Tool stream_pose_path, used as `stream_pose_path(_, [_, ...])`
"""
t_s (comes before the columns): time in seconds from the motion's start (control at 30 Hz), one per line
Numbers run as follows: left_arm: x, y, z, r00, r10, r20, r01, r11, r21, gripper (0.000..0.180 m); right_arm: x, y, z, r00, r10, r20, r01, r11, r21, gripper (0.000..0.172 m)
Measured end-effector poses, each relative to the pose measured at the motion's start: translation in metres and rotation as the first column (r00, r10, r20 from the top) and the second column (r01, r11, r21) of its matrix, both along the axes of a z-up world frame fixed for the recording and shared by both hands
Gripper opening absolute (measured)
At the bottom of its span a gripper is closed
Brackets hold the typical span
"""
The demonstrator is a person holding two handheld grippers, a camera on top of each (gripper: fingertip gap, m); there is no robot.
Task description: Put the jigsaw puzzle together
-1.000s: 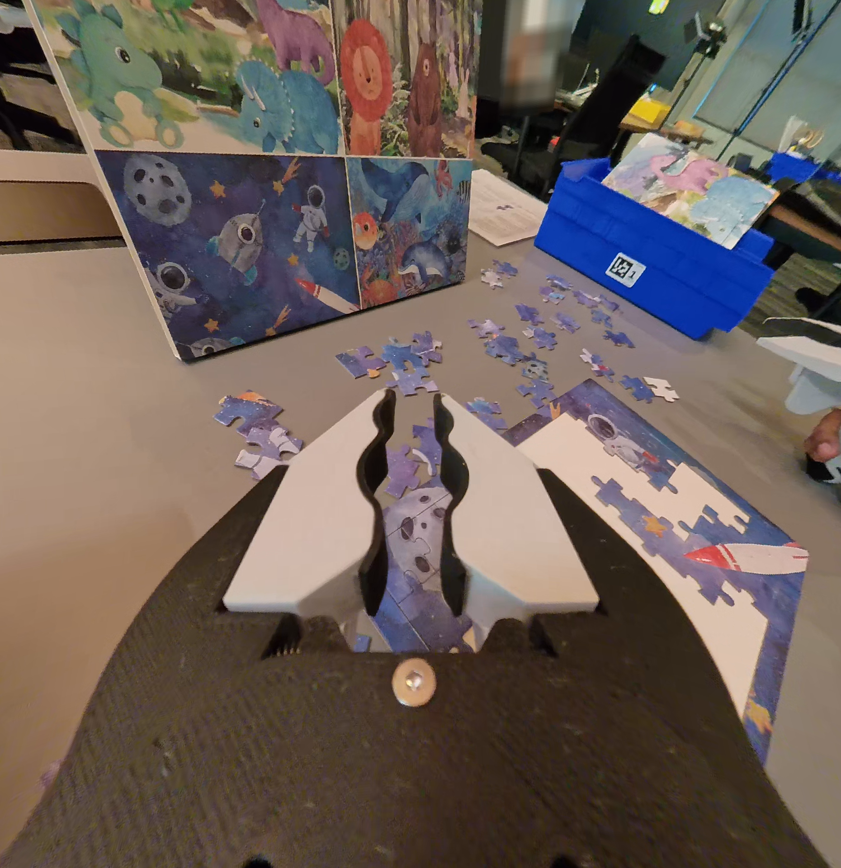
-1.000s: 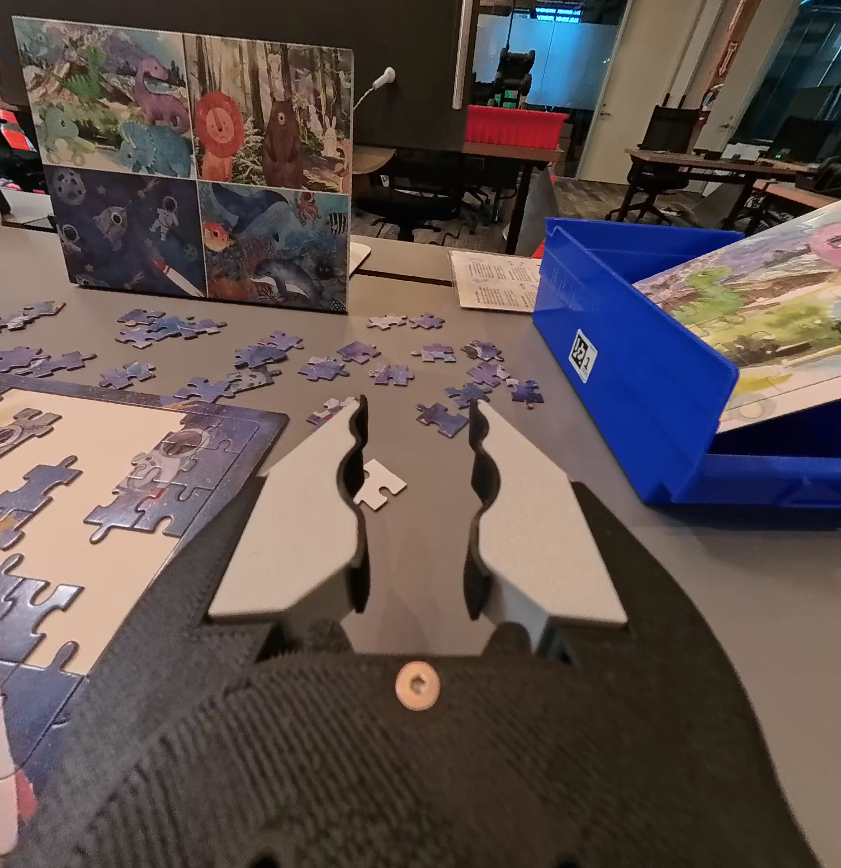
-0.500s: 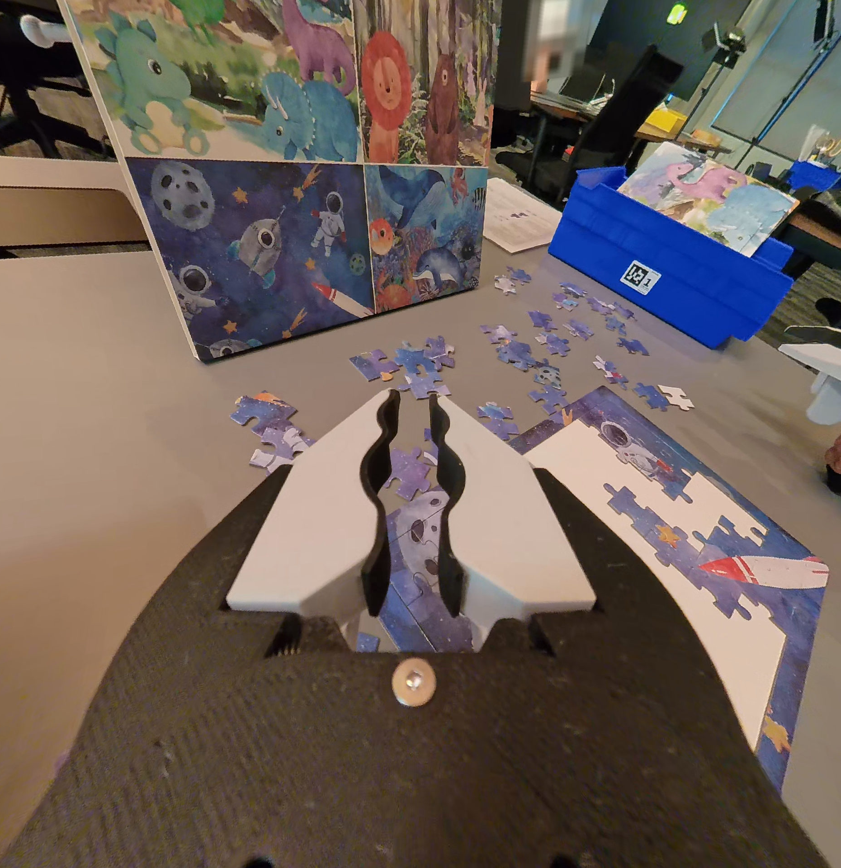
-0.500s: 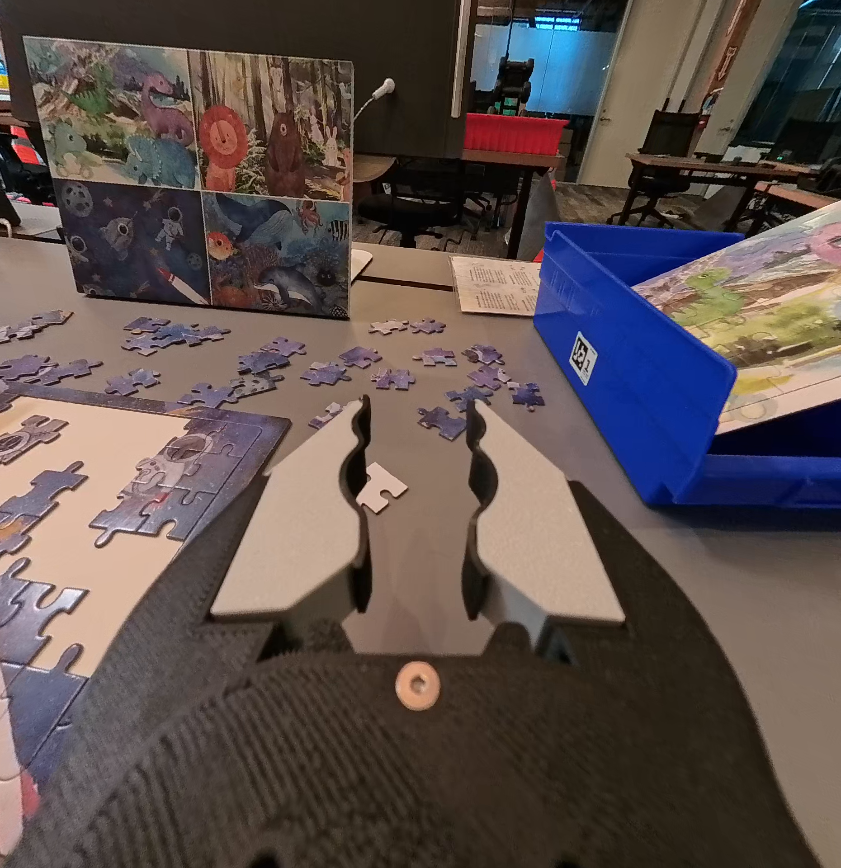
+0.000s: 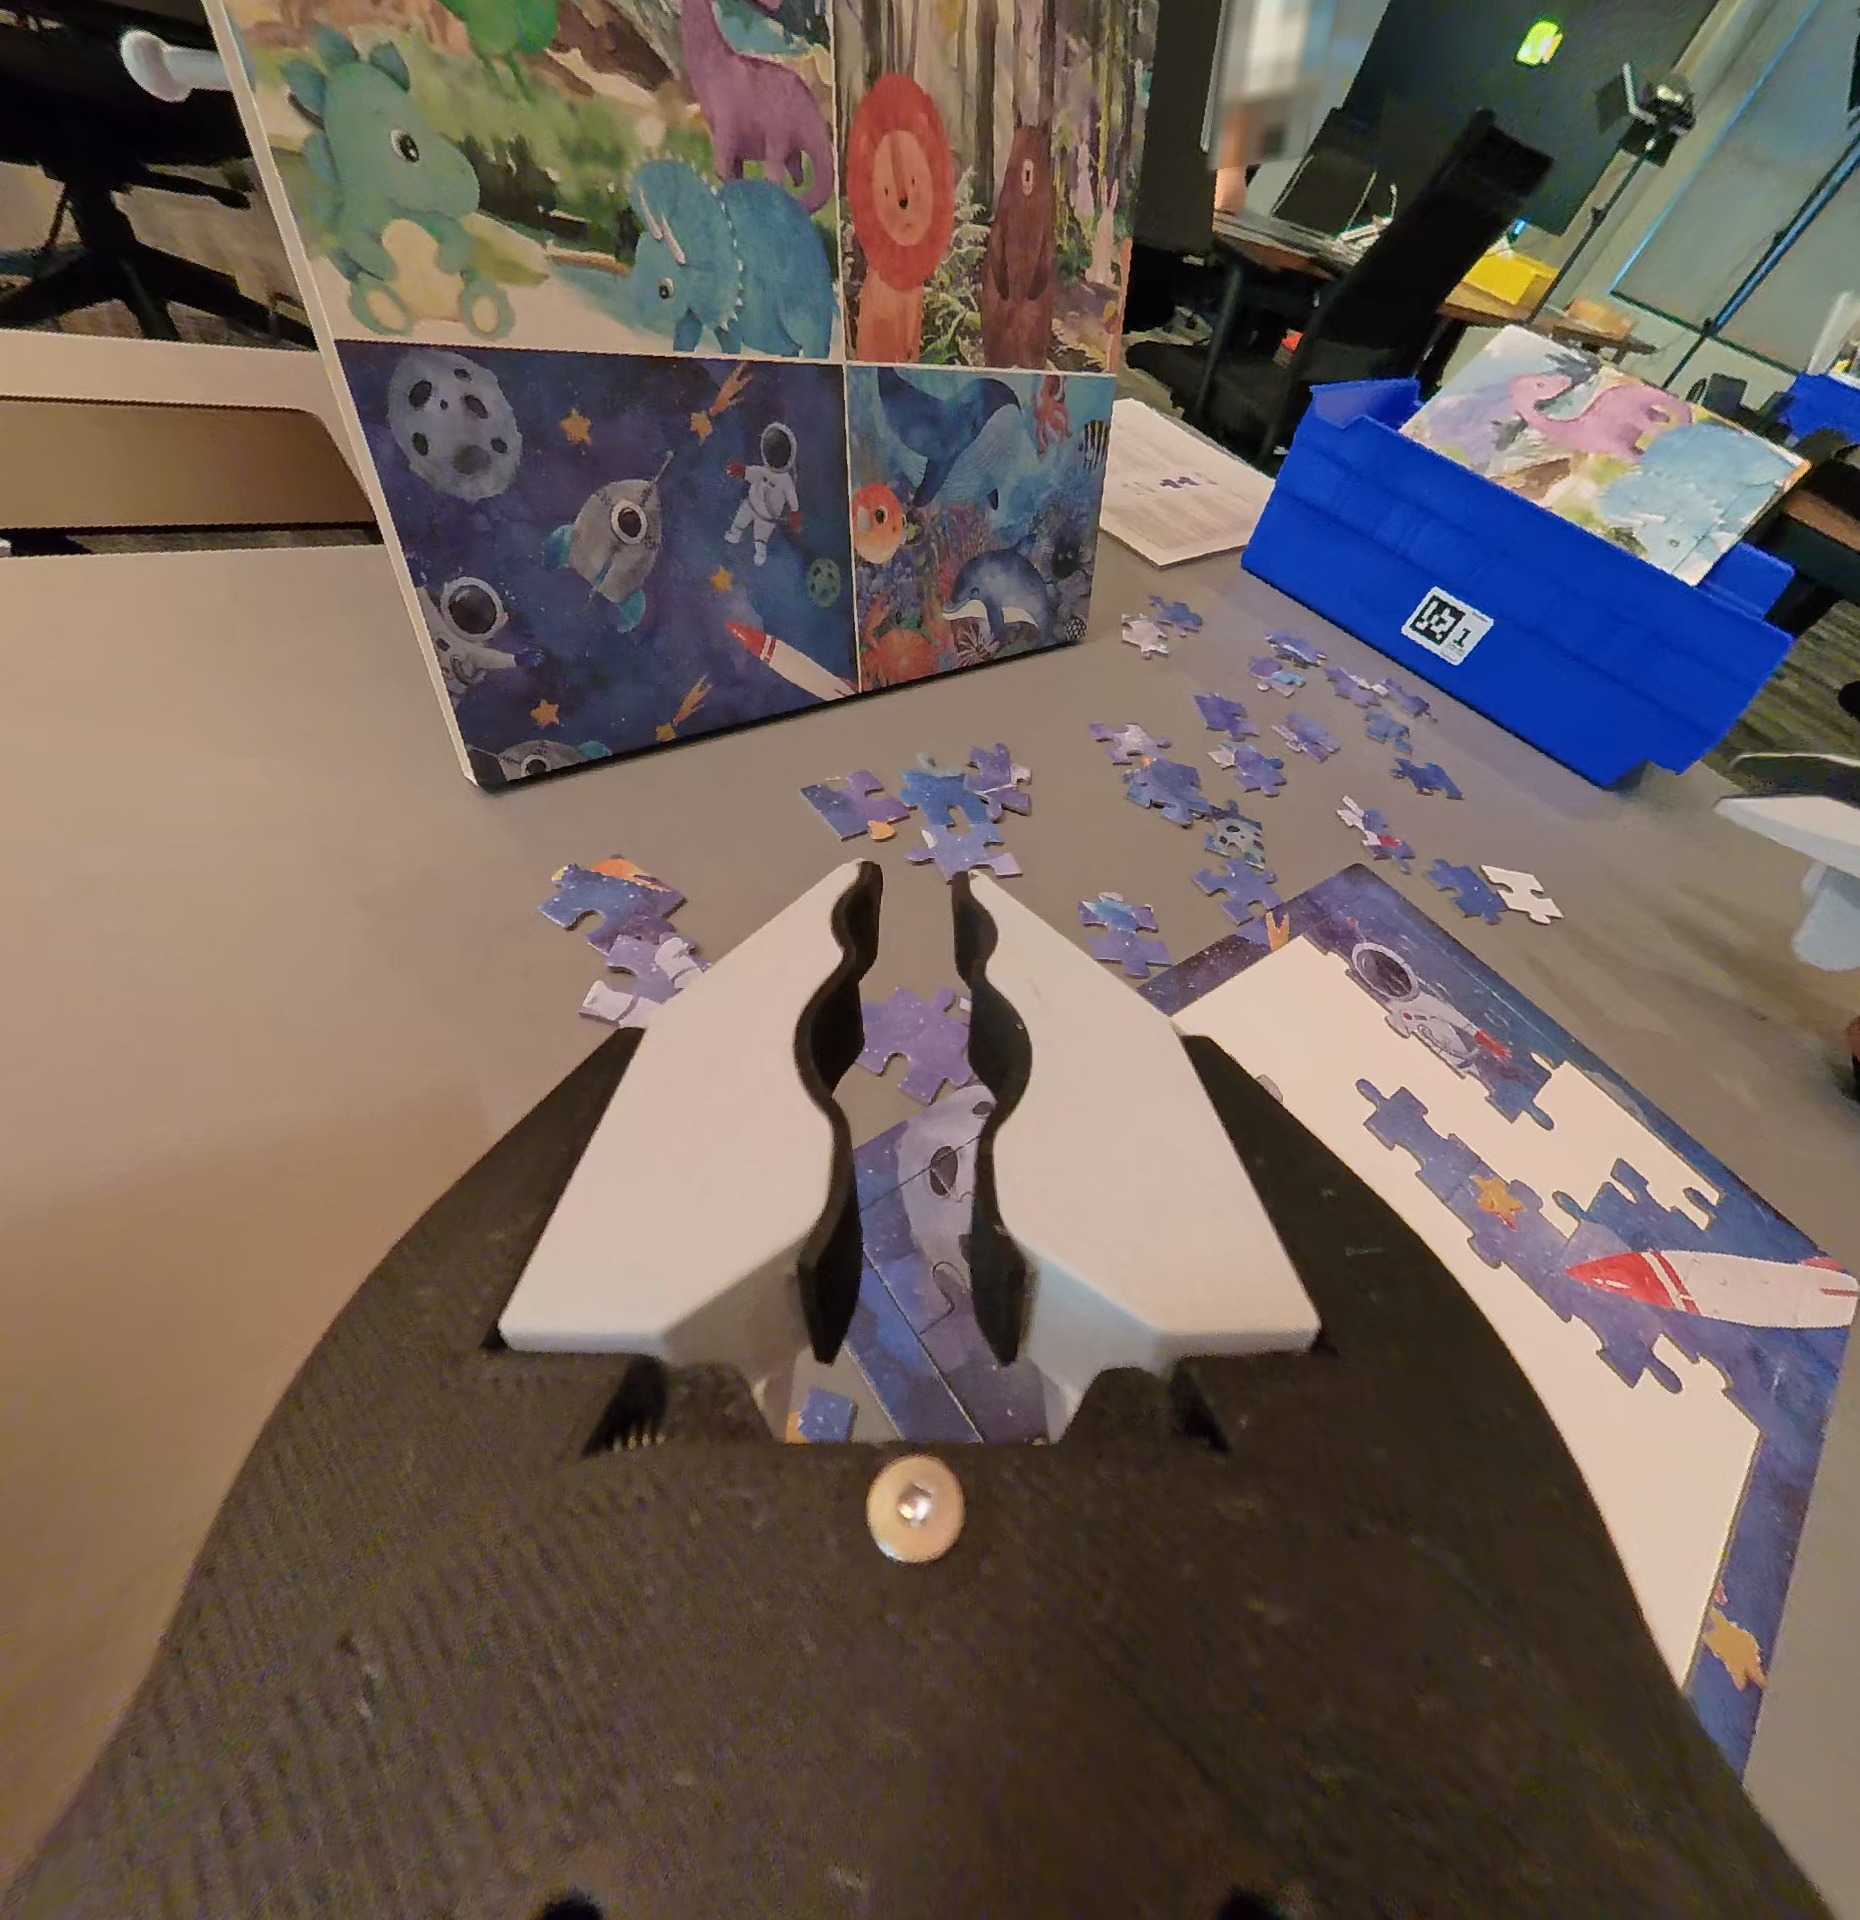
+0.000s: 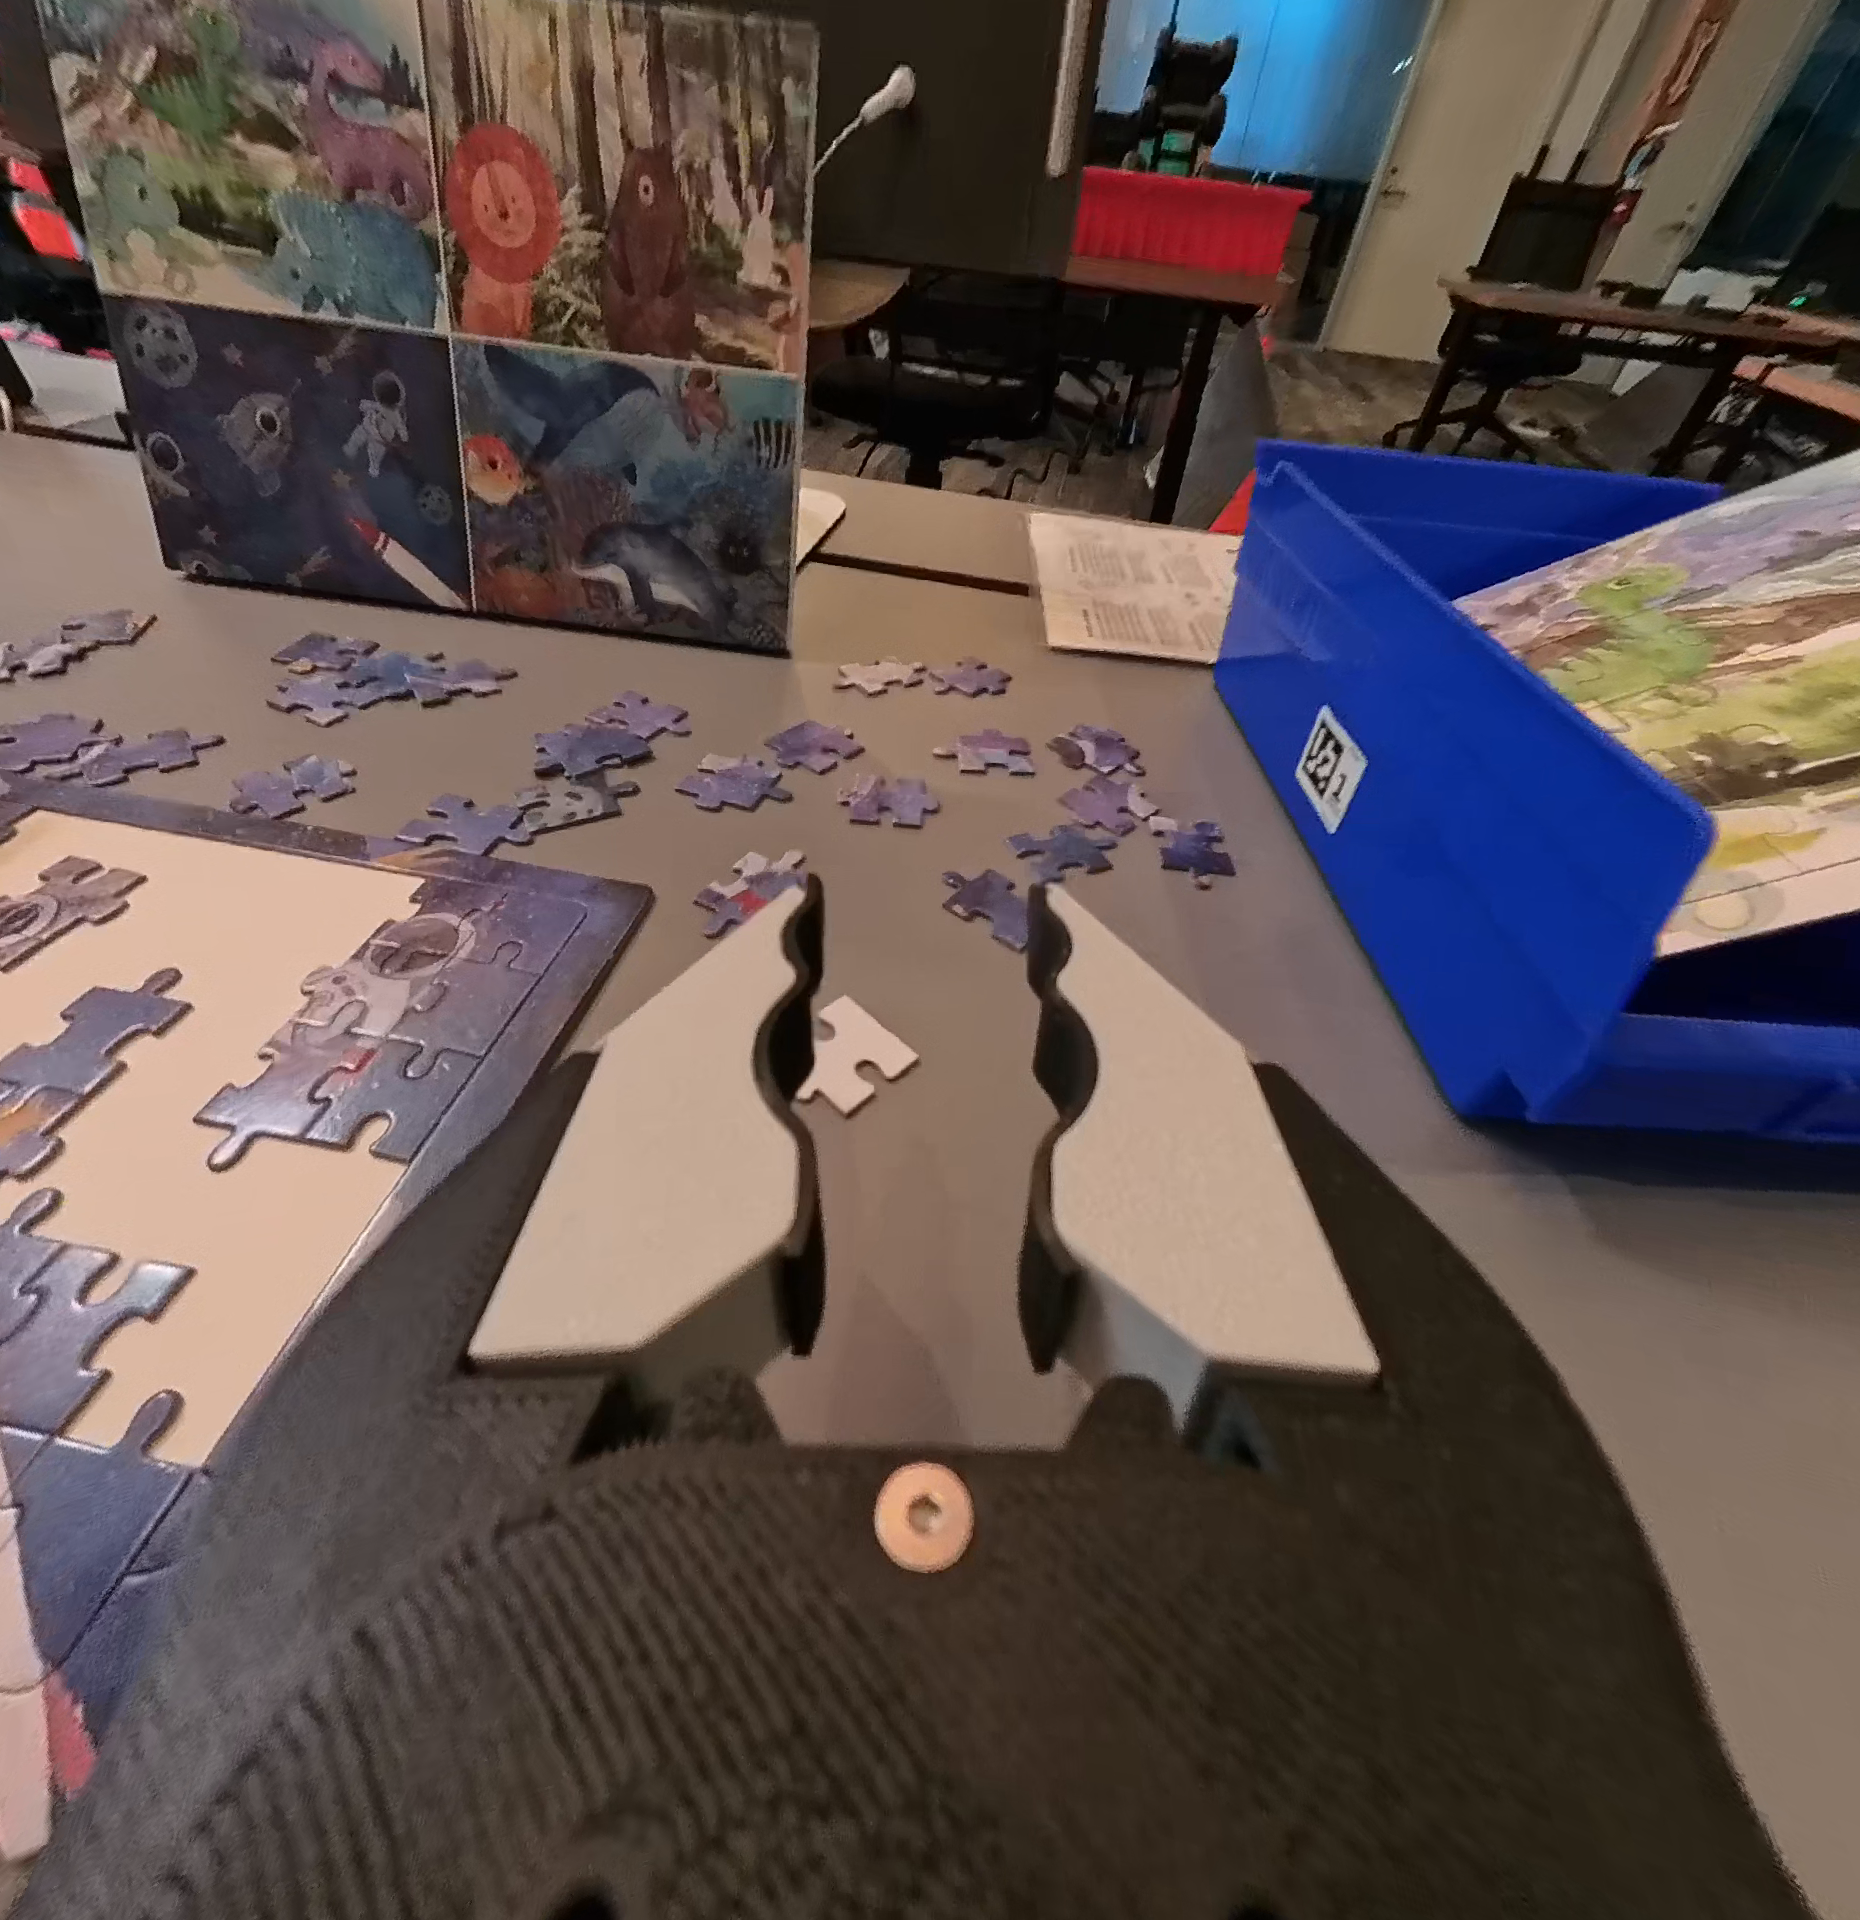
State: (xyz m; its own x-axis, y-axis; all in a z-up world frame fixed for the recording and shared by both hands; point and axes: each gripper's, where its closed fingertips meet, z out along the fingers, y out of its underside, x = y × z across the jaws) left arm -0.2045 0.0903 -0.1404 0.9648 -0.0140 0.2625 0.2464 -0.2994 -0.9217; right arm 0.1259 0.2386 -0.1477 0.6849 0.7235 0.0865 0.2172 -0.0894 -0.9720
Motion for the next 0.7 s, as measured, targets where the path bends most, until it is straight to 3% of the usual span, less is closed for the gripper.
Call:
stream_pose_path(0.2, [0.003, 0.001, -0.001, 1.0, -0.017, 0.013, 0.017, 1.0, -0.002, 0.013, -0.023, -0.004, -0.042, 0.974, 0.155, 0.164, -0.116, 0.968, -0.223, 0.04])
stream_pose_path(0.3, [0.004, 0.001, -0.002, 1.0, -0.023, 0.016, 0.023, 1.0, -0.004, 0.014, -0.027, -0.004, -0.056, 0.963, 0.199, 0.18, -0.132, 0.937, -0.324, 0.046])
stream_pose_path(0.57, [0.006, 0.001, -0.003, 0.999, -0.035, 0.023, 0.035, 0.999, -0.008, 0.015, -0.028, -0.004, -0.071, 0.937, 0.194, 0.289, -0.088, 0.935, -0.343, 0.052])
stream_pose_path(0.7, [0.006, 0.001, -0.003, 0.999, -0.038, 0.029, 0.038, 0.999, -0.007, 0.016, -0.027, -0.002, -0.067, 0.949, 0.186, 0.256, -0.09, 0.934, -0.346, 0.055])
